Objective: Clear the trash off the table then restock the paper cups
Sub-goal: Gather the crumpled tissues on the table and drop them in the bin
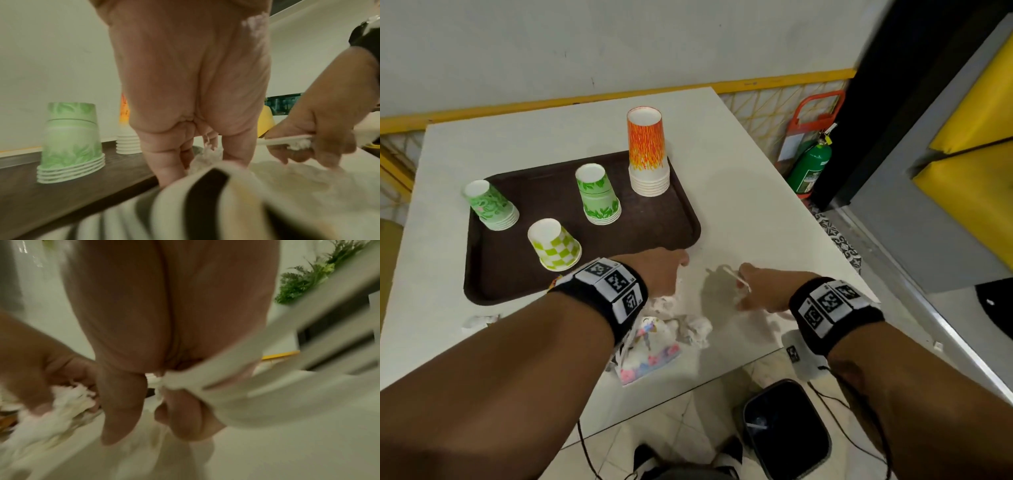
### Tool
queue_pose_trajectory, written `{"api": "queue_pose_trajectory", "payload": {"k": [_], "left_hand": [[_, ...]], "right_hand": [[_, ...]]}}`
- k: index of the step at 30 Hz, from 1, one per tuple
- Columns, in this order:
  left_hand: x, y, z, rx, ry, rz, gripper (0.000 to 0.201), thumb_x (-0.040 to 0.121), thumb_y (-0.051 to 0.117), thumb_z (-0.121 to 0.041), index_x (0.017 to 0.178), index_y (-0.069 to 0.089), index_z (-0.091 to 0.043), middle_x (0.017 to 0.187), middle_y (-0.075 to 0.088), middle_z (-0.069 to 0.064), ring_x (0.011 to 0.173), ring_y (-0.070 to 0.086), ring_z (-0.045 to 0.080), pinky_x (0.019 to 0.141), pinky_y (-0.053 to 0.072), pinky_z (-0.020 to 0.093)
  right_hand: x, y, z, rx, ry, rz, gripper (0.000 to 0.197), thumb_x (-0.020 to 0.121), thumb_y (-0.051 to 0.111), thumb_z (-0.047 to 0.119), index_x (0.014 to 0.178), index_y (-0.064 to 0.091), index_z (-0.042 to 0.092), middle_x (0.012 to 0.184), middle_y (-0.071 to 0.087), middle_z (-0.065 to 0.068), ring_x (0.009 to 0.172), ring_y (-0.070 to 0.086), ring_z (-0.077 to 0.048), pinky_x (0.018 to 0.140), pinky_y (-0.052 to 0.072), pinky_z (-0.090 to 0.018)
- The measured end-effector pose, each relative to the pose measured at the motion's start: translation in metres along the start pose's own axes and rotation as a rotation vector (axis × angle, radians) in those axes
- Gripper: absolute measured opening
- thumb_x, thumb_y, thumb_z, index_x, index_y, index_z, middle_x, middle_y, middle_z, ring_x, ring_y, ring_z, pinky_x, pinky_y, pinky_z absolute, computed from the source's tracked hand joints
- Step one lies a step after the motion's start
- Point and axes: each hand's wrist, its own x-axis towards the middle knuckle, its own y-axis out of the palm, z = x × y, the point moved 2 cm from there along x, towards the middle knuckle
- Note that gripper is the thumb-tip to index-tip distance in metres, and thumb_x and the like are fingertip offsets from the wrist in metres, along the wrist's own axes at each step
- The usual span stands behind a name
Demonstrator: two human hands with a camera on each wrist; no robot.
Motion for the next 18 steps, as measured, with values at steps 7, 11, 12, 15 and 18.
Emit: {"api": "queue_pose_trajectory", "payload": {"k": [7,11,12,15,18], "left_hand": [[0.017,0.004,-0.053,0.065,0.089,0.027,0.054,0.086,0.069,-0.028,0.135,0.048,-0.026,0.128,0.057,0.009,0.118,0.056,0.029,0.09,0.047,0.032],[0.022,0.007,-0.079,0.108,0.143,0.023,0.044,0.069,0.083,-0.035,0.105,0.058,-0.029,0.096,0.056,0.0,0.104,0.06,0.024,0.082,0.051,0.034],[0.023,0.007,-0.084,0.113,0.158,0.012,0.039,0.067,0.084,-0.034,0.096,0.058,-0.028,0.091,0.056,0.0,0.1,0.062,0.025,0.077,0.051,0.033],[0.03,0.013,-0.093,0.115,0.195,-0.025,0.039,0.074,0.08,-0.021,0.106,0.059,-0.016,0.106,0.062,0.009,0.102,0.062,0.029,0.073,0.043,0.031],[0.037,0.015,-0.095,0.179,0.202,-0.048,0.036,0.084,0.072,-0.017,0.116,0.058,-0.007,0.122,0.061,0.014,0.112,0.058,0.031,0.083,0.041,0.034]], "right_hand": [[0.017,0.035,-0.001,0.193,-0.014,-0.297,0.041,0.086,0.071,0.025,0.112,0.042,0.012,0.11,0.052,-0.011,0.086,0.053,-0.027,0.07,0.039,-0.033],[0.022,0.038,-0.005,0.173,-0.021,-0.402,0.017,0.096,0.049,0.013,0.111,0.052,0.006,0.112,0.06,-0.018,0.097,0.06,-0.034,0.071,0.036,-0.03],[0.022,0.037,-0.006,0.165,-0.024,-0.415,0.018,0.096,0.046,0.011,0.111,0.055,0.004,0.113,0.061,-0.019,0.099,0.061,-0.035,0.072,0.037,-0.029],[0.021,0.037,-0.018,0.172,-0.013,-0.432,0.02,0.097,0.044,0.009,0.108,0.059,0.001,0.112,0.063,-0.02,0.101,0.062,-0.036,0.072,0.036,-0.027],[0.016,0.039,-0.034,0.187,0.02,-0.429,0.02,0.098,0.047,0.012,0.11,0.058,0.0,0.114,0.063,-0.019,0.102,0.06,-0.034,0.072,0.033,-0.026]]}}
